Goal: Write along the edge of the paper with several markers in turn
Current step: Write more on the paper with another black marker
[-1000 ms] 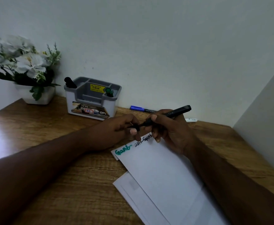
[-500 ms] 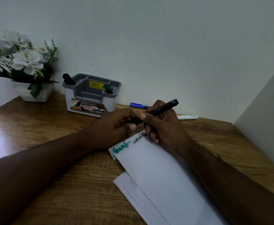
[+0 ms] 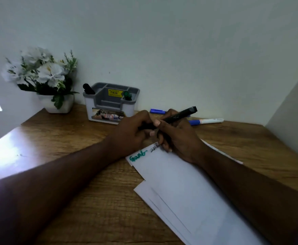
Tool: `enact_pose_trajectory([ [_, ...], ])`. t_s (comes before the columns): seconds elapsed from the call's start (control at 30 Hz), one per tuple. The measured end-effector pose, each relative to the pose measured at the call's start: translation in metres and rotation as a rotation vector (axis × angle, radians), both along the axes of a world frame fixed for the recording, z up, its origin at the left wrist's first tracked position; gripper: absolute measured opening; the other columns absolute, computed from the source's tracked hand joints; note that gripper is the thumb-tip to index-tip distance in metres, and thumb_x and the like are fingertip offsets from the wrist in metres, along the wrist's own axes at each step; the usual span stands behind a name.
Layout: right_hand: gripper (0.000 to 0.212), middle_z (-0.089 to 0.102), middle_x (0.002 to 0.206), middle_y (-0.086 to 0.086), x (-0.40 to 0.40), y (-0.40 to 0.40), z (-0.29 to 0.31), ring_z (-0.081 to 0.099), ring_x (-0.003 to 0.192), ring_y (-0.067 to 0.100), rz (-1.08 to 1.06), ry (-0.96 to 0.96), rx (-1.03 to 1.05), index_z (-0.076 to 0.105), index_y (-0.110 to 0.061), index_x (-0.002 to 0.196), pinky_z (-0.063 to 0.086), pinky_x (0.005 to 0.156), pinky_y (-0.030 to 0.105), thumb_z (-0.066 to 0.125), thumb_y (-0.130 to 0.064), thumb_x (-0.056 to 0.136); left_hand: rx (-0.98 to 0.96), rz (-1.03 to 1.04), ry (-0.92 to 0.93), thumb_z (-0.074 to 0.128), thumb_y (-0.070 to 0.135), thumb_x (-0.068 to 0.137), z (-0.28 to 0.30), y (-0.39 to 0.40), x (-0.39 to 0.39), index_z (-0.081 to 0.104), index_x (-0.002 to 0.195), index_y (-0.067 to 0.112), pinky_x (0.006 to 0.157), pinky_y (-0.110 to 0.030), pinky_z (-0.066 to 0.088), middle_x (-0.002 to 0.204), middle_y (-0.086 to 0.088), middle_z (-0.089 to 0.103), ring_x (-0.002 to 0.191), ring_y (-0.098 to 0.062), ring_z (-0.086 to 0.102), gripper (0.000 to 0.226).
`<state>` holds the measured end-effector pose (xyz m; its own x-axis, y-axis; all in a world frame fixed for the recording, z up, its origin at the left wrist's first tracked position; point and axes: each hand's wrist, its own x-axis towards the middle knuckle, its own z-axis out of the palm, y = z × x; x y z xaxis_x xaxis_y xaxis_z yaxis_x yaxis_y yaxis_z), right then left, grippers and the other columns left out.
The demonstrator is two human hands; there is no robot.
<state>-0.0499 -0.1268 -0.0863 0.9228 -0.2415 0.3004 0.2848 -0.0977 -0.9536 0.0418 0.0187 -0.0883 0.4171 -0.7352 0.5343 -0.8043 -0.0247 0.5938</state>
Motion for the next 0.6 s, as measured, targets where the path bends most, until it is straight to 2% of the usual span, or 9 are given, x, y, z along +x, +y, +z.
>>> enact_pose_trajectory([
  [0.07, 0.012, 0.06, 0.058, 0.017, -0.001, 0.001, 0.001, 0.049, 0.035, 0.016, 0.044, 0.022, 0.025, 0.063, -0.017, 0.076, 0.037, 0.033, 0.021, 0.071, -0.024, 0.082, -0.044, 0.007, -0.012, 0.062, 0.01, 0.086, 0.003, 0.002, -0.003, 0.054, 0.09, 0.016, 0.065, -0.009, 0.044, 0.082, 0.018, 0.057, 0.081, 0.007, 0.058, 0.011],
  [0.13, 0.024, 0.063, 0.064, 0.012, -0.002, 0.0, 0.002, 0.05, 0.038, 0.014, 0.046, 0.055, 0.084, 0.061, -0.014, 0.089, 0.038, 0.034, 0.022, 0.075, -0.025, 0.073, -0.125, 0.053, -0.006, 0.063, 0.016, 0.087, 0.006, 0.007, -0.006, 0.058, 0.094, 0.015, 0.065, -0.009, 0.045, 0.085, 0.019, 0.059, 0.082, 0.007, 0.059, 0.008],
  [0.23, 0.047, 0.062, 0.059, 0.009, -0.005, 0.001, 0.005, 0.053, 0.038, 0.014, 0.044, 0.104, 0.104, 0.054, -0.011, 0.107, 0.041, 0.036, 0.023, 0.077, -0.019, 0.067, -0.428, 0.234, 0.089, 0.066, 0.02, 0.085, 0.018, 0.021, -0.009, 0.062, 0.096, 0.014, 0.065, -0.012, 0.05, 0.086, 0.013, 0.064, 0.079, 0.005, 0.062, 0.013],
  [0.3, 0.05, 0.063, 0.06, 0.009, -0.005, 0.003, 0.009, 0.054, 0.041, 0.015, 0.029, 0.129, 0.104, 0.054, -0.007, 0.109, 0.042, 0.038, 0.024, 0.077, -0.019, 0.067, -0.661, 0.289, 0.144, 0.065, 0.01, 0.086, 0.028, 0.031, -0.008, 0.06, 0.097, 0.012, 0.063, -0.018, 0.054, 0.087, 0.01, 0.066, 0.077, 0.002, 0.065, 0.012],
  [0.37, 0.042, 0.063, 0.064, 0.01, -0.005, 0.003, 0.013, 0.055, 0.044, 0.016, 0.0, 0.144, 0.119, 0.056, -0.003, 0.108, 0.043, 0.039, 0.024, 0.076, -0.016, 0.073, -0.782, 0.339, 0.131, 0.063, 0.001, 0.086, 0.035, 0.038, -0.004, 0.057, 0.098, 0.01, 0.06, -0.009, 0.049, 0.083, 0.017, 0.066, 0.073, 0.006, 0.062, 0.016],
  [0.43, 0.029, 0.062, 0.066, 0.012, -0.004, 0.0, 0.014, 0.055, 0.048, 0.017, -0.021, 0.161, 0.128, 0.058, -0.001, 0.105, 0.043, 0.041, 0.023, 0.071, -0.01, 0.081, -0.842, 0.389, 0.134, 0.064, 0.003, 0.085, 0.037, 0.045, 0.002, 0.057, 0.096, 0.018, 0.06, -0.009, 0.048, 0.08, 0.021, 0.065, 0.07, 0.006, 0.06, 0.019],
  [0.53, 0.014, 0.063, 0.066, 0.01, -0.004, -0.001, 0.013, 0.055, 0.051, 0.017, -0.034, 0.177, 0.128, 0.061, -0.004, 0.096, 0.044, 0.044, 0.022, 0.068, -0.006, 0.084, -0.907, 0.461, 0.191, 0.069, 0.007, 0.082, 0.039, 0.054, 0.015, 0.056, 0.091, 0.034, 0.059, -0.016, 0.049, 0.078, 0.01, 0.062, 0.067, 0.002, 0.058, 0.031],
  [0.6, 0.006, 0.063, 0.063, 0.008, -0.005, -0.001, 0.013, 0.056, 0.05, 0.015, -0.035, 0.17, 0.138, 0.063, -0.006, 0.092, 0.045, 0.044, 0.021, 0.066, -0.005, 0.086, -0.892, 0.479, 0.191, 0.071, 0.007, 0.08, 0.04, 0.055, 0.022, 0.059, 0.089, 0.031, 0.064, -0.015, 0.05, 0.083, 0.006, 0.063, 0.073, -0.002, 0.061, 0.028],
])
